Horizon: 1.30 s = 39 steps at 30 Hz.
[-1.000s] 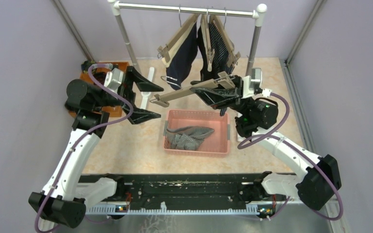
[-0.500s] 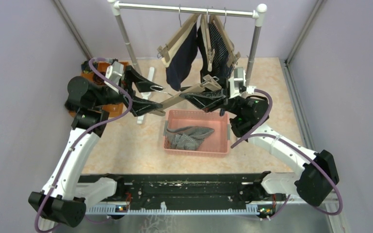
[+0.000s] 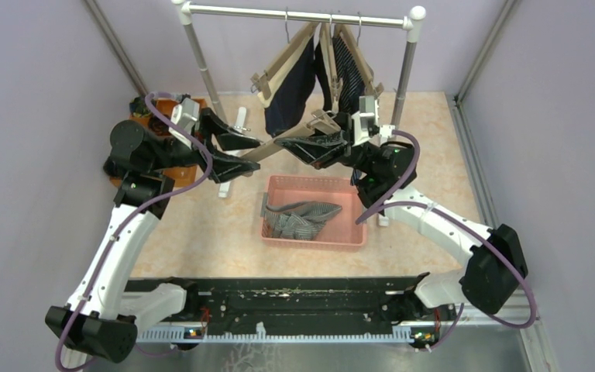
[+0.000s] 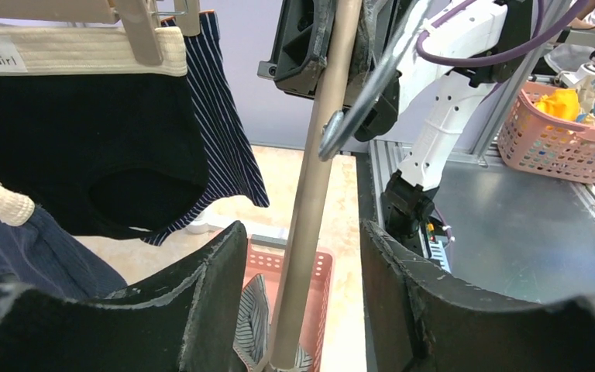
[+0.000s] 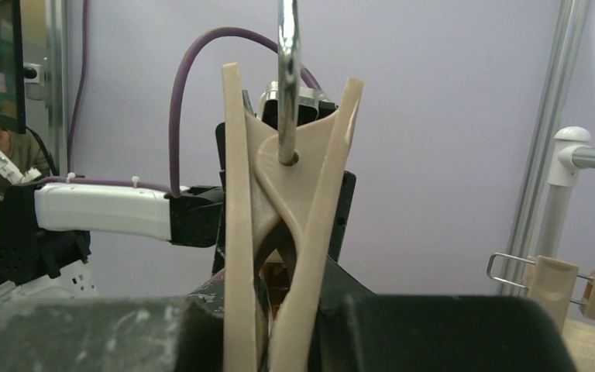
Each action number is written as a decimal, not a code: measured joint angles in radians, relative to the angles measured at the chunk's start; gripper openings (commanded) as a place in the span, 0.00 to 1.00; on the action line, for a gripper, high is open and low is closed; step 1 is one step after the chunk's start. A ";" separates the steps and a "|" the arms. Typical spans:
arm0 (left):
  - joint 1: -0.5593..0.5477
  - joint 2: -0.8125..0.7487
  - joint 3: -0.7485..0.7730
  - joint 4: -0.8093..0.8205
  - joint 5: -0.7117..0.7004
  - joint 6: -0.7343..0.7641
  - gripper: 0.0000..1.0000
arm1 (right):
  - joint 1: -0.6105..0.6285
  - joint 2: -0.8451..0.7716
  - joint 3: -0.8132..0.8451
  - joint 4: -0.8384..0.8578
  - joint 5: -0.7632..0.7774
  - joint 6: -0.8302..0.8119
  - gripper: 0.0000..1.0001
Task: Remove the underwear clipped to the hanger
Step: Place the hanger at the clothesline.
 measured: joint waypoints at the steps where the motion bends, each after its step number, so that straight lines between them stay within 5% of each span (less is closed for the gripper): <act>1: 0.000 0.000 0.000 -0.005 -0.004 0.002 0.48 | 0.002 0.003 0.001 0.002 0.001 0.000 0.00; 4: 0.000 0.000 0.000 -0.024 -0.023 0.019 0.25 | 0.006 0.011 0.012 0.003 0.001 0.000 0.00; 9: -0.002 -0.016 -0.004 -0.037 -0.026 0.057 0.00 | 0.004 0.012 0.014 0.003 0.024 0.018 0.00; 18: -0.006 -0.040 0.000 -0.075 -0.054 0.103 0.00 | 0.006 0.013 0.027 -0.026 0.051 0.046 0.00; 21: -0.007 -0.060 0.024 -0.161 -0.109 0.140 0.00 | 0.010 0.007 0.024 -0.055 0.082 0.032 0.21; 24: -0.020 -0.098 0.045 -0.249 -0.179 0.156 0.00 | 0.019 -0.030 -0.001 -0.103 0.132 -0.016 0.22; 28: -0.036 -0.161 0.078 -0.371 -0.331 0.147 0.00 | 0.030 -0.111 -0.071 -0.191 0.222 -0.106 0.27; 34: -0.002 -0.148 0.262 -0.463 -0.766 0.150 0.00 | 0.017 -0.214 -0.180 -0.312 0.362 -0.235 0.28; 39: -0.002 -0.109 0.348 -0.550 -0.909 0.170 0.00 | 0.017 -0.268 -0.229 -0.381 0.447 -0.293 0.28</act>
